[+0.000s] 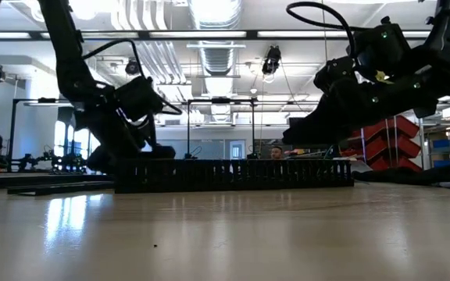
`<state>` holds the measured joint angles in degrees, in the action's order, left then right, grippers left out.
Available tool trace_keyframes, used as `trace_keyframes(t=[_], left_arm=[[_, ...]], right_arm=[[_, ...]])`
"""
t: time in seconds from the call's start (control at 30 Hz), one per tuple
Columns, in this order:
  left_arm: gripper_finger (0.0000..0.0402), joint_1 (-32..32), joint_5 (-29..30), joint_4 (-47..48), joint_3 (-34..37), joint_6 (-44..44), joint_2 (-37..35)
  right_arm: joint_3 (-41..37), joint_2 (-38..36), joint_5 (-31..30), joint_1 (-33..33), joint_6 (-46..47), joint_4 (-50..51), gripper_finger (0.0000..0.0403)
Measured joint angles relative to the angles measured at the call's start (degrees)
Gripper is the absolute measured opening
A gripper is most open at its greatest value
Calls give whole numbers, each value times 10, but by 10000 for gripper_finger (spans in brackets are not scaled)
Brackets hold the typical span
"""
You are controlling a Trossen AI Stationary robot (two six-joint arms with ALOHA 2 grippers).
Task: Ziptie cables
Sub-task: Close the black cable duct
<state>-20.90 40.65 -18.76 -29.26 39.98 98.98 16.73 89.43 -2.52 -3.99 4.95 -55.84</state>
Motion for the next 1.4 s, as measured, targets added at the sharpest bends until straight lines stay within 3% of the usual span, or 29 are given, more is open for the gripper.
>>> trace_keyframes(t=[0.17,0.37,0.63,0.9,1.03,1.17,1.3,1.4], left_arm=[[295,0,2,-6,9,24,32],[202,1,20,-6,11,46,47],[201,1,10,-1,12,31,35],[189,3,-37,76,-3,-78,-142],[141,23,-55,135,-26,-117,-246],[83,60,-96,125,-52,-155,-330],[23,96,-94,168,-61,-187,-373],[2,109,-71,187,-53,-169,-381]], right_arm=[[0,0,0,0,-1,-1,241],[9,0,0,0,-14,-2,251],[6,-34,0,0,-20,-2,245],[3,-68,0,0,-20,5,250],[5,-67,0,1,-20,12,258],[12,-67,0,7,-19,10,264],[17,-67,0,14,-20,9,266],[17,-67,0,22,-20,12,263]])
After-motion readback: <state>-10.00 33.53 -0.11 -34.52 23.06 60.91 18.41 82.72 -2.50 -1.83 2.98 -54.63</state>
